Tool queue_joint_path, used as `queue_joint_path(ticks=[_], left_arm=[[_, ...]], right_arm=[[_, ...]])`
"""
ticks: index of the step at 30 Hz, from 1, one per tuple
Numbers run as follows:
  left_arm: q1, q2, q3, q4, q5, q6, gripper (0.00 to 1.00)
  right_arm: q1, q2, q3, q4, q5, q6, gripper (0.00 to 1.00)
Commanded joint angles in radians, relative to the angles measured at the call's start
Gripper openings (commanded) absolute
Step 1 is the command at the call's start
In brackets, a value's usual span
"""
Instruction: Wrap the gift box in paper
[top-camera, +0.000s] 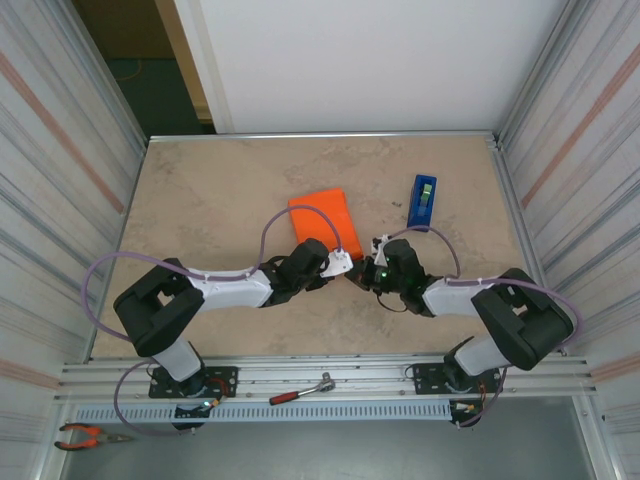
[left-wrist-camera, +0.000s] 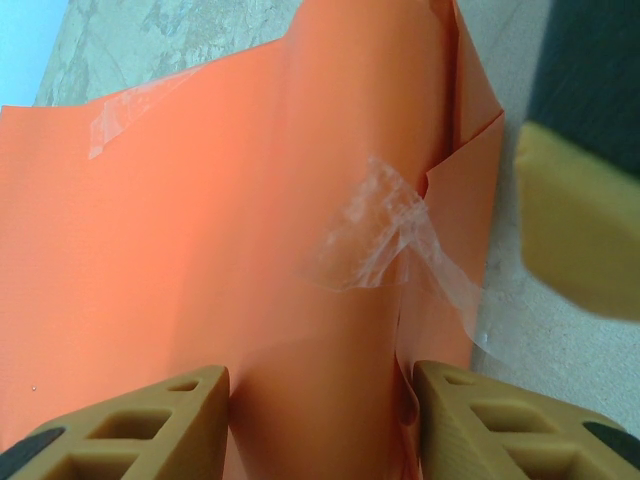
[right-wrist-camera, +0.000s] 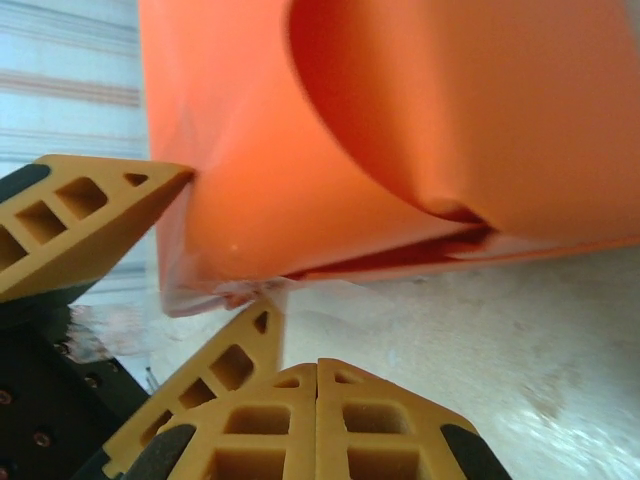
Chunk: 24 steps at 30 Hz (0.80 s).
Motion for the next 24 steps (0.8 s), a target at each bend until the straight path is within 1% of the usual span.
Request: queue_joint_path(ticks=[1, 6, 16, 24], left_arm=[[-0.018, 0.029, -0.028, -0.052, 0.043, -0.021, 0.49], [-0.020, 0.029, -0.029, -0.051, 0.042, -0.021, 0.49], [-0.019, 0.031, -0.030, -0.050, 0.044, -0.022, 0.49], [-0.021, 0.029, -0.035, -0.045, 0.044, -0.025, 0.49]], right_arm=[[0.005, 0.025, 0.035, 0.071, -0.015, 0.013, 0.00], [-0.009, 0.038, 0.060, 0.075, -0.018, 0.017, 0.00], [-0.070, 0.052, 0.087, 0.100, -0.057, 0.035, 0.00], [-0.079, 0.060, 0.087, 0.139, -0.083, 0.057, 0.00]])
